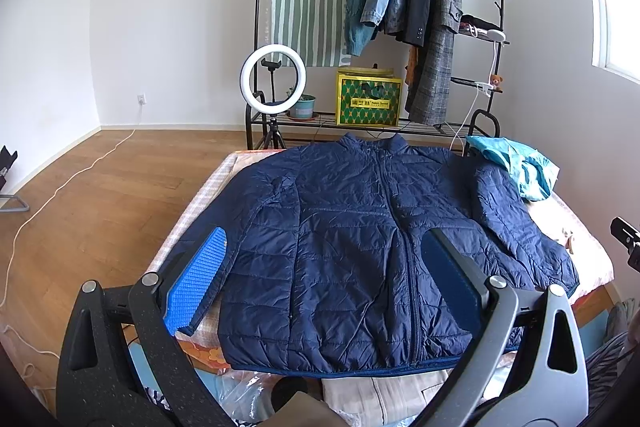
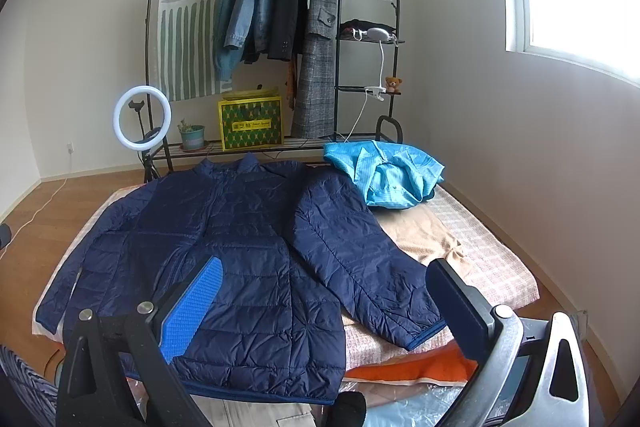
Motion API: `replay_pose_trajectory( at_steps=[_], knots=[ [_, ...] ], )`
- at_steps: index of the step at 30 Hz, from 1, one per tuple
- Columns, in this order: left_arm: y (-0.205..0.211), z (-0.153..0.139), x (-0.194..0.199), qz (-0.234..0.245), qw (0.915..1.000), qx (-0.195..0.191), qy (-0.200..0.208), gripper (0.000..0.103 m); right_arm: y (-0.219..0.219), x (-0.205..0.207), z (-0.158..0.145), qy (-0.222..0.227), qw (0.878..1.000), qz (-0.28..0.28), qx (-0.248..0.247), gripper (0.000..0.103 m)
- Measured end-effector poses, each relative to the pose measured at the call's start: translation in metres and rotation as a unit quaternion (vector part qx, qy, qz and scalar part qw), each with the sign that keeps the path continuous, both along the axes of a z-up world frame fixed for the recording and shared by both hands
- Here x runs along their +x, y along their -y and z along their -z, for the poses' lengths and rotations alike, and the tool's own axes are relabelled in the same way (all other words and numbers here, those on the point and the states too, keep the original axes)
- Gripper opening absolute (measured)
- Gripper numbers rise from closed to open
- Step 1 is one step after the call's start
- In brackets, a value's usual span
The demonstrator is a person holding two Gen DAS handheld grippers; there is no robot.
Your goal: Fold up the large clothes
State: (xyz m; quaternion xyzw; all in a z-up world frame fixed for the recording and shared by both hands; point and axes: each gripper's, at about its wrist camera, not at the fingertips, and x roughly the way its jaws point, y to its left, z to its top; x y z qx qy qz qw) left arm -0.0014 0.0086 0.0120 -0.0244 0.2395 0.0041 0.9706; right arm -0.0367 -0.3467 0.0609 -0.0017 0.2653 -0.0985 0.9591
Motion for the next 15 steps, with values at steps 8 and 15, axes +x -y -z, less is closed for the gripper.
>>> replay_pose_trajectory(
  at_steps=[8,15],
  knots=[
    [0.0001,0.0002,-0.0009,-0.001,1.0,0.0,0.001,0.1,0.0012,-0.0001,-0.0017,0.001,1.0,0.002,0.001,0.103],
    [0.0002,-0.0005,-0.0008,-0.001,1.0,0.0,0.001,0.1,0.0021,-0.0014,-0.002,0.002,1.0,0.0,0.001,0.103]
  ],
)
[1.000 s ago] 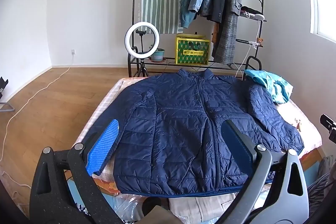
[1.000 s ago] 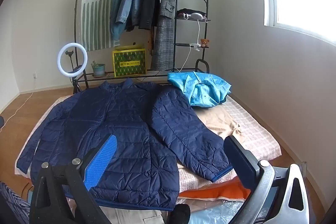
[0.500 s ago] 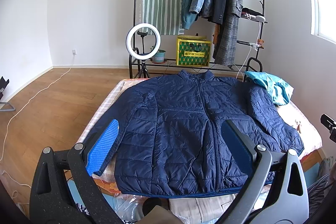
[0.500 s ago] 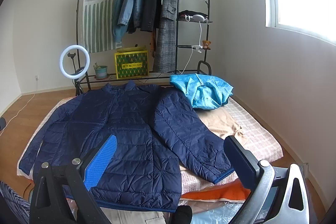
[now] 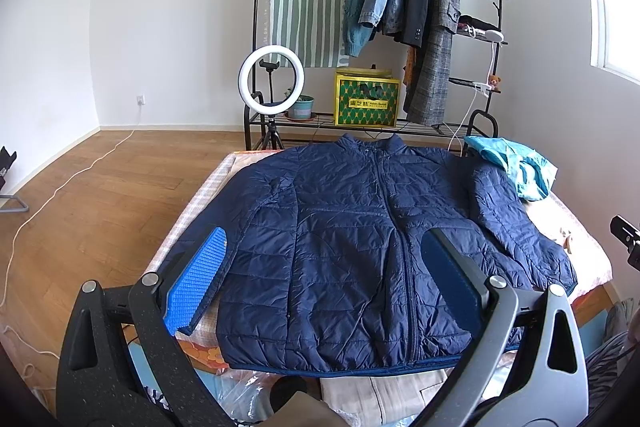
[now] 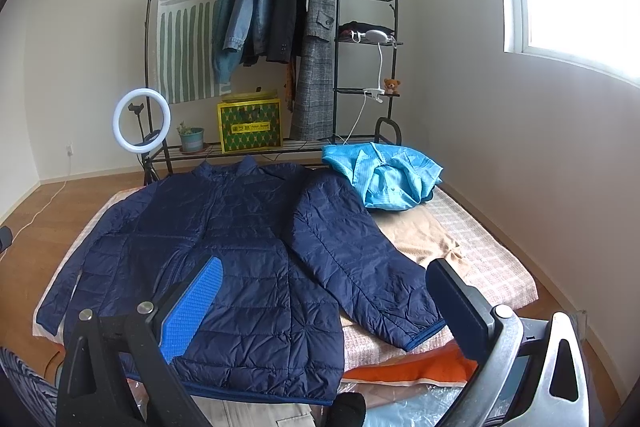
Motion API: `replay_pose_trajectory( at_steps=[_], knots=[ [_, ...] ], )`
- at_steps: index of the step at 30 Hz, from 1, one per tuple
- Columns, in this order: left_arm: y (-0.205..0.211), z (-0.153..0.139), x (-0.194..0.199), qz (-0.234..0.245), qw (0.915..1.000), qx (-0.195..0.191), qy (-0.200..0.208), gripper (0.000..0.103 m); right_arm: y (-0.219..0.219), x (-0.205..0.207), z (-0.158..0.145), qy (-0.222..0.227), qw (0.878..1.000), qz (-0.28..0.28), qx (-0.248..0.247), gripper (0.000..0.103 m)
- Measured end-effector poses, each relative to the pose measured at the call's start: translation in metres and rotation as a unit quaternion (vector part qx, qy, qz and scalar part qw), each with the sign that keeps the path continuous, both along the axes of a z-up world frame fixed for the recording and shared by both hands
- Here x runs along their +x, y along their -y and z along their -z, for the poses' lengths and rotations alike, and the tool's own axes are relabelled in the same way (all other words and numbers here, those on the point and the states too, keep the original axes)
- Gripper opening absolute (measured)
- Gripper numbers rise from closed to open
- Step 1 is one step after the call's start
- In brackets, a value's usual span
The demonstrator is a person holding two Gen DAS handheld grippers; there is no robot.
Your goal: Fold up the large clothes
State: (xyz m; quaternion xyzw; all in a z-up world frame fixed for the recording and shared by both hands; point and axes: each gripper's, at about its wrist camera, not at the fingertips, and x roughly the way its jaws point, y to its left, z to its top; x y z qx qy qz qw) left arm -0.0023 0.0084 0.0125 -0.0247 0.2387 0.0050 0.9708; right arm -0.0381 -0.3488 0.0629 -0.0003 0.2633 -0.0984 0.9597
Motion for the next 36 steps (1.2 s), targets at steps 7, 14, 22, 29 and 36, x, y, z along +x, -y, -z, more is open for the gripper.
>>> replay_pose_trajectory(
  at_steps=[7,14,22,29,36],
  knots=[
    [0.0002,-0.0002,-0.0007,0.0,1.0,-0.001,0.0,0.1,-0.0008,-0.0013,0.0005,0.0,1.0,-0.001,0.002,0.103],
    [-0.0001,-0.0002,-0.0013,0.0,1.0,-0.001,0.0,0.1,-0.0024,-0.0018,0.0014,0.0,1.0,-0.001,0.001,0.103],
    [0.0004,-0.0002,-0.0012,-0.001,1.0,-0.001,0.001,0.1,-0.0025,-0.0012,0.001,0.0,1.0,-0.001,0.002,0.103],
    [-0.0001,0.0006,-0.0012,0.0,1.0,-0.002,0.001,0.1,-0.0024,-0.0018,0.001,0.0,1.0,-0.002,0.003,0.103],
    [-0.0001,0.001,-0.0016,0.0,1.0,-0.002,0.001,0.1,-0.0044,0.0,0.0015,-0.002,1.0,-0.001,0.005,0.103]
  ],
)
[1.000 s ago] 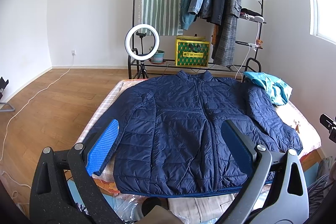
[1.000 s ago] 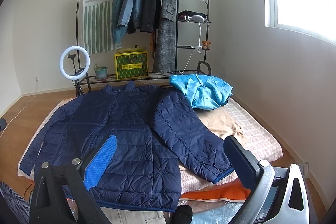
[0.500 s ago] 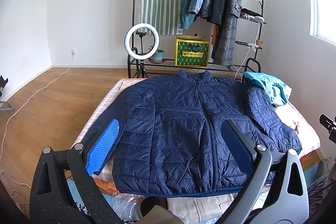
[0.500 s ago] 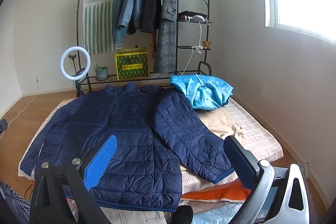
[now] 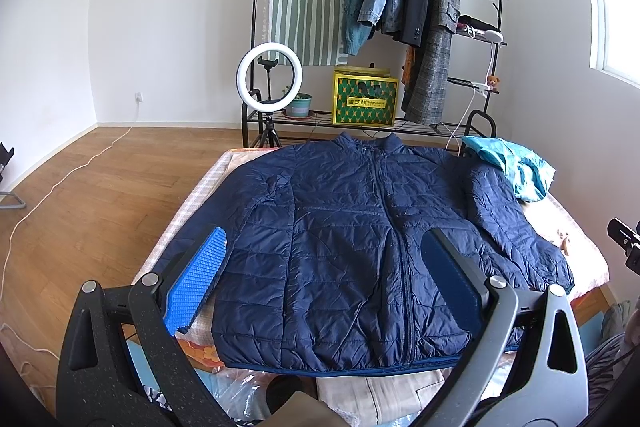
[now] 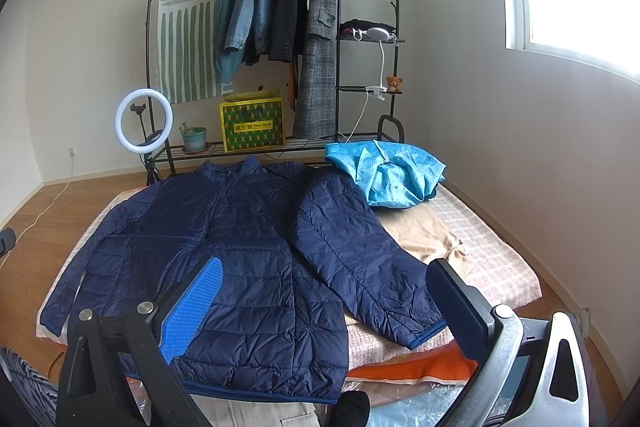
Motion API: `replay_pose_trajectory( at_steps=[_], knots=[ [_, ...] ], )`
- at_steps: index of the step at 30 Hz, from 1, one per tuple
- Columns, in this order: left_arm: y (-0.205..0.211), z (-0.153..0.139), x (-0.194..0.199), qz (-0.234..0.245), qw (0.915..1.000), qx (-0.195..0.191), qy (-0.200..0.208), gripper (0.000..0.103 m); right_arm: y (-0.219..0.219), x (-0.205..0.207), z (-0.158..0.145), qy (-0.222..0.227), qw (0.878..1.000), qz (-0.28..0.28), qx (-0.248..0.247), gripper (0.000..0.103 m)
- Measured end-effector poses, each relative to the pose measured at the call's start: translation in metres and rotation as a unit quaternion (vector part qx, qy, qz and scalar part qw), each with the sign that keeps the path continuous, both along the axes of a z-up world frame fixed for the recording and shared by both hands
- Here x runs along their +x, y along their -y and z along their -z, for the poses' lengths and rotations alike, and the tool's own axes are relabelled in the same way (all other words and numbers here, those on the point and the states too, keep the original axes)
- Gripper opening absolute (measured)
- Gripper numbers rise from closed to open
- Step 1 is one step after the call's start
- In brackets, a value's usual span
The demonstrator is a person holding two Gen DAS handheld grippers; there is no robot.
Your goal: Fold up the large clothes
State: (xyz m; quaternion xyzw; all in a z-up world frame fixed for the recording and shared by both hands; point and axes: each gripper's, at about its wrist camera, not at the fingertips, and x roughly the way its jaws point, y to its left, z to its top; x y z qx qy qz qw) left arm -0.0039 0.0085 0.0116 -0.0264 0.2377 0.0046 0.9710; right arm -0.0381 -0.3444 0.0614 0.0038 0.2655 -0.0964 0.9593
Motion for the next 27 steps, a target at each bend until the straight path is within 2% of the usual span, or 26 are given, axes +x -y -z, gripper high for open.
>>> replay_pose_trajectory(
  at_steps=[14,22,27],
  knots=[
    [0.008,0.0,0.006,-0.008,0.9998,-0.005,-0.018,0.1,-0.001,0.016,0.002,-0.006,1.0,-0.006,0.004,0.103],
    [-0.031,0.005,0.047,-0.009,0.9986,-0.035,-0.039,0.1,-0.02,0.057,-0.004,0.001,0.999,-0.04,0.01,0.103],
    [-0.077,0.015,0.078,-0.03,0.9967,-0.06,-0.046,0.099,-0.043,0.095,-0.002,0.017,0.995,-0.098,0.011,0.103]
  ],
)
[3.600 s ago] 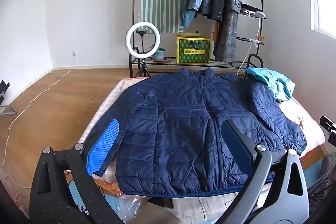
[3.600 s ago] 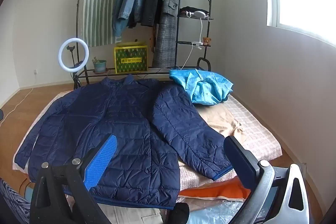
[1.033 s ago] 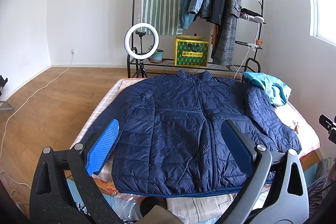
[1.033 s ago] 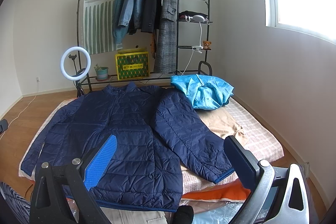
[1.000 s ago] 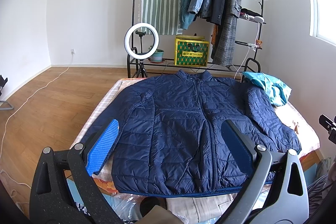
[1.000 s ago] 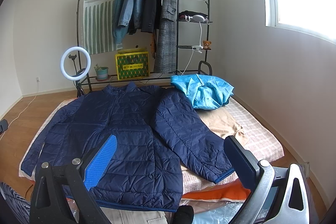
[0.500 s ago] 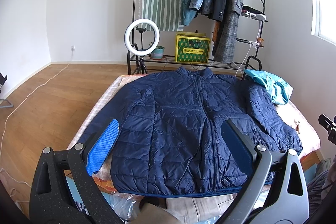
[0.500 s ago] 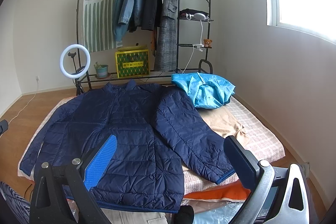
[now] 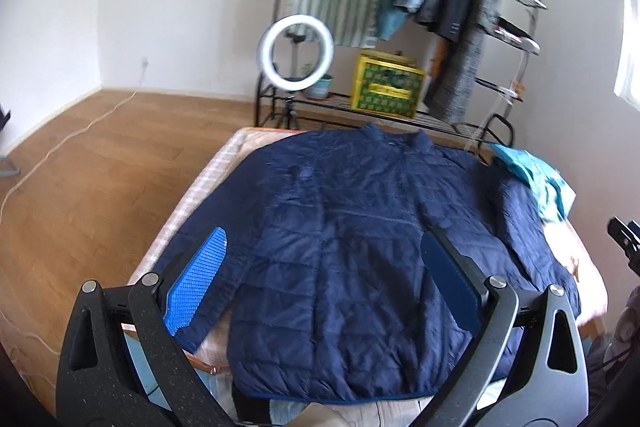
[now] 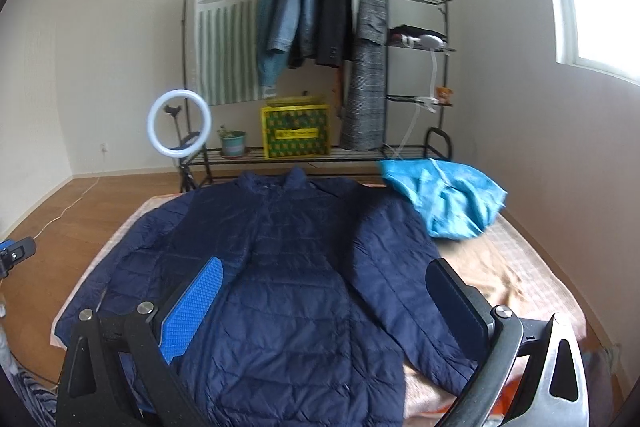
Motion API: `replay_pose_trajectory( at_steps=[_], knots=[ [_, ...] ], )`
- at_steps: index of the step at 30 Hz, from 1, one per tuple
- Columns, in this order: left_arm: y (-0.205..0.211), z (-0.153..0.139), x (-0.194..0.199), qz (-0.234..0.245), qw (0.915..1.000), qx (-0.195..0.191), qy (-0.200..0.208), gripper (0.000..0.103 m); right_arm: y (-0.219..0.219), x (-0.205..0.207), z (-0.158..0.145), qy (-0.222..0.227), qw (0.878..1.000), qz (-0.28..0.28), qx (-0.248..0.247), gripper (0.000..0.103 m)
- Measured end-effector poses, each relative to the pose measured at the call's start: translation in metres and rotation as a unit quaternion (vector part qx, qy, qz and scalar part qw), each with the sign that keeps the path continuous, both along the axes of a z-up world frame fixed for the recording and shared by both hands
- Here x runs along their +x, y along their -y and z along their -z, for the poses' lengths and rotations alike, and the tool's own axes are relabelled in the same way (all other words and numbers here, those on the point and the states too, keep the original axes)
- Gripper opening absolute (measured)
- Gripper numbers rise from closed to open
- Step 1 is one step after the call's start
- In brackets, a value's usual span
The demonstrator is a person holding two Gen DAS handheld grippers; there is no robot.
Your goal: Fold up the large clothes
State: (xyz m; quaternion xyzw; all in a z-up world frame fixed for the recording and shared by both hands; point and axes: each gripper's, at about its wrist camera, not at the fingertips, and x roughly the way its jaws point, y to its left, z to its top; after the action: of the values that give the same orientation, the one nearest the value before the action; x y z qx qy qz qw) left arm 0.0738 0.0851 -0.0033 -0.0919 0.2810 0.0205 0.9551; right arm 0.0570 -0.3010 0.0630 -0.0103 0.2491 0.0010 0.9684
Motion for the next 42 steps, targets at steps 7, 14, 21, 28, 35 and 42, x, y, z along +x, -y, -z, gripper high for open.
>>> replay_pose_trajectory(
  at_steps=[7,14,21,28,35,42],
  knots=[
    [-0.081,0.047,0.052,-0.056,0.9931,-0.074,-0.072,0.089,-0.029,0.053,0.018,0.007,0.998,-0.059,-0.013,0.103],
    [-0.175,0.115,0.068,-0.13,0.9628,-0.181,-0.153,0.084,-0.049,0.109,0.037,-0.053,0.99,-0.128,0.04,0.092],
    [-0.237,0.183,0.061,-0.176,0.9379,-0.196,-0.225,0.083,-0.059,0.127,0.082,-0.105,0.98,-0.161,0.055,0.078],
    [-0.266,0.234,0.062,-0.203,0.9028,-0.251,-0.284,0.08,-0.052,0.125,0.096,-0.123,0.98,-0.15,0.045,0.077],
    [-0.27,0.252,0.054,-0.212,0.894,-0.253,-0.302,0.073,-0.045,0.131,0.1,-0.138,0.98,-0.139,0.048,0.077],
    [-0.26,0.252,0.064,-0.219,0.8954,-0.229,-0.313,0.056,-0.048,0.124,0.092,-0.123,0.981,-0.14,0.044,0.078]
  ],
)
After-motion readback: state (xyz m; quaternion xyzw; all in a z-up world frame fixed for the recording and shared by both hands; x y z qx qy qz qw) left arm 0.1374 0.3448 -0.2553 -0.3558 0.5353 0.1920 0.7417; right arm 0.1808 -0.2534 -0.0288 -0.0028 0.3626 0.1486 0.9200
